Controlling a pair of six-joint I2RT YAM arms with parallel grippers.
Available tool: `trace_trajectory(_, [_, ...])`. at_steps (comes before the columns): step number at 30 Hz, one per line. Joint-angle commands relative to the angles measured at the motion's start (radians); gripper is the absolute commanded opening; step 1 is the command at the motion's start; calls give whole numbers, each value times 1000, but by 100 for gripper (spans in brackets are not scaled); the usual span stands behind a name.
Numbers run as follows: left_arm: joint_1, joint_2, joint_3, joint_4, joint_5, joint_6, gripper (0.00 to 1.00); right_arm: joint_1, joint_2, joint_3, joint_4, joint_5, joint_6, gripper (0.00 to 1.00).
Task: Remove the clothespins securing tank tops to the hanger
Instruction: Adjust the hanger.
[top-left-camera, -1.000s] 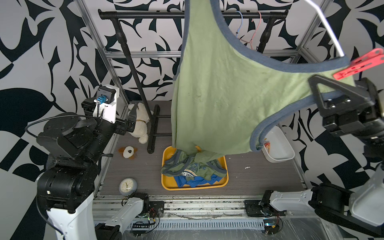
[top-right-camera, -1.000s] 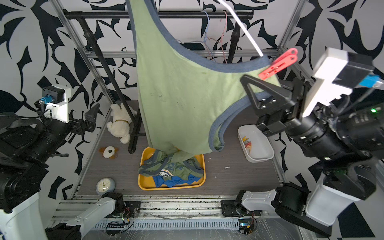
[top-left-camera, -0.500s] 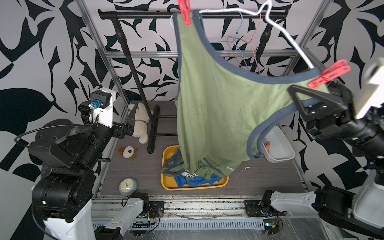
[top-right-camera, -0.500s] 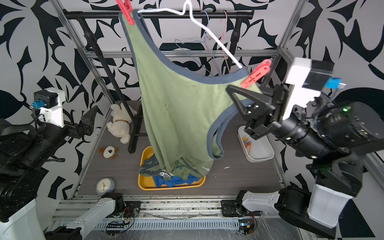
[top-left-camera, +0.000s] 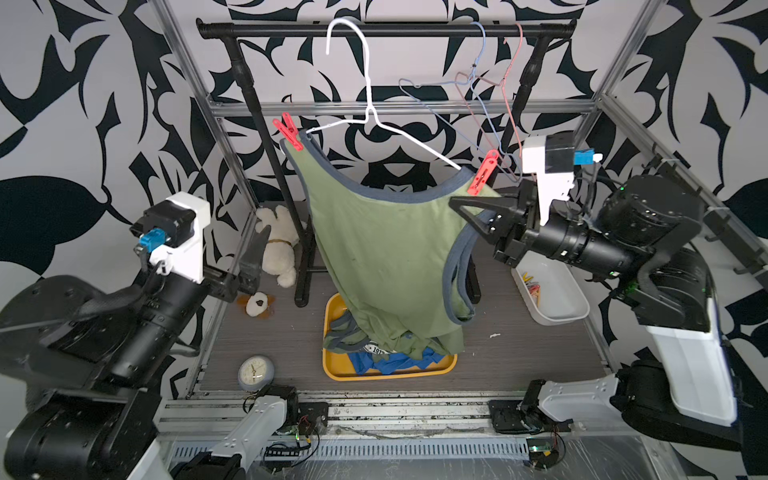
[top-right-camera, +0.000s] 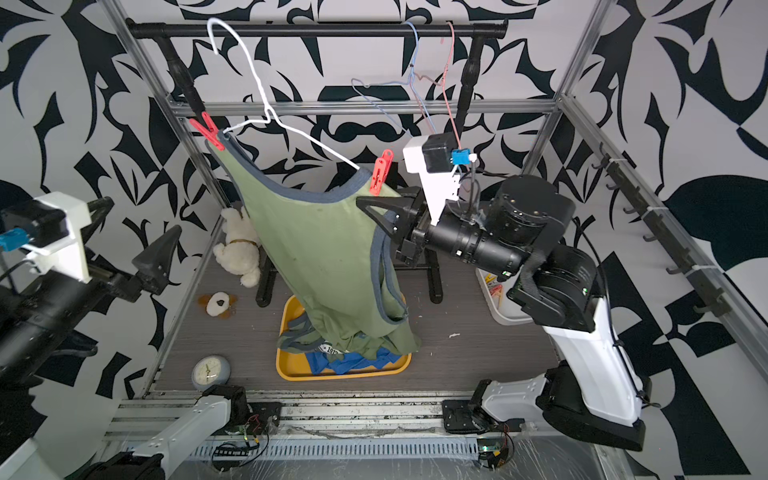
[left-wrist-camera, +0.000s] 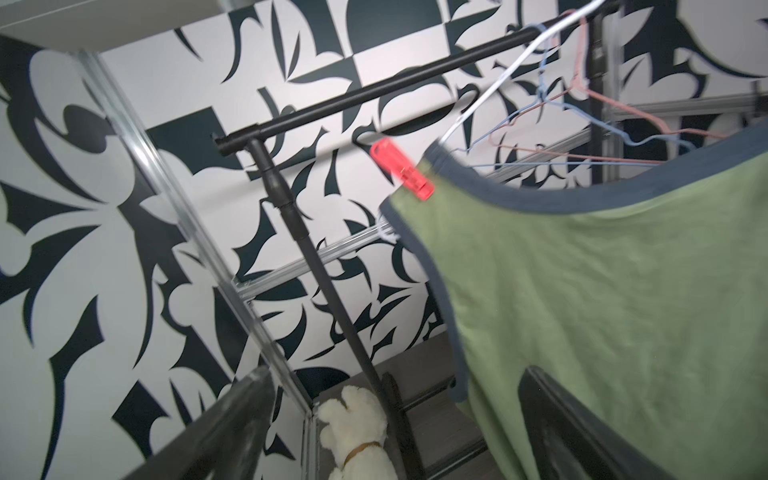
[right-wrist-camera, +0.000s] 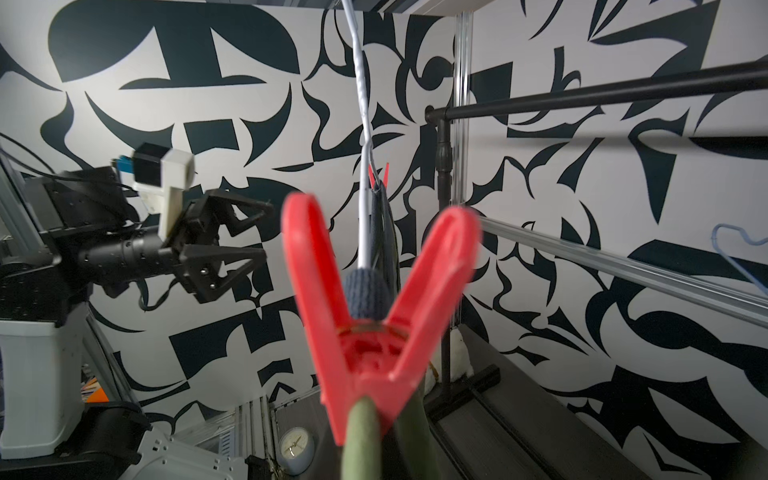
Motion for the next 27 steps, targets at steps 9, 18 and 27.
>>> trace_trajectory(9, [4, 46, 41, -54, 218, -19, 96, -3, -45, -176, 218, -144, 19, 0])
trace_trajectory(18, [4, 118, 29, 0, 277, -13, 98, -3, -81, -317, 254, -231, -10, 0])
trace_trajectory(27, [4, 176, 53, -27, 461, -4, 99, -4, -81, -385, 252, -303, -42, 0])
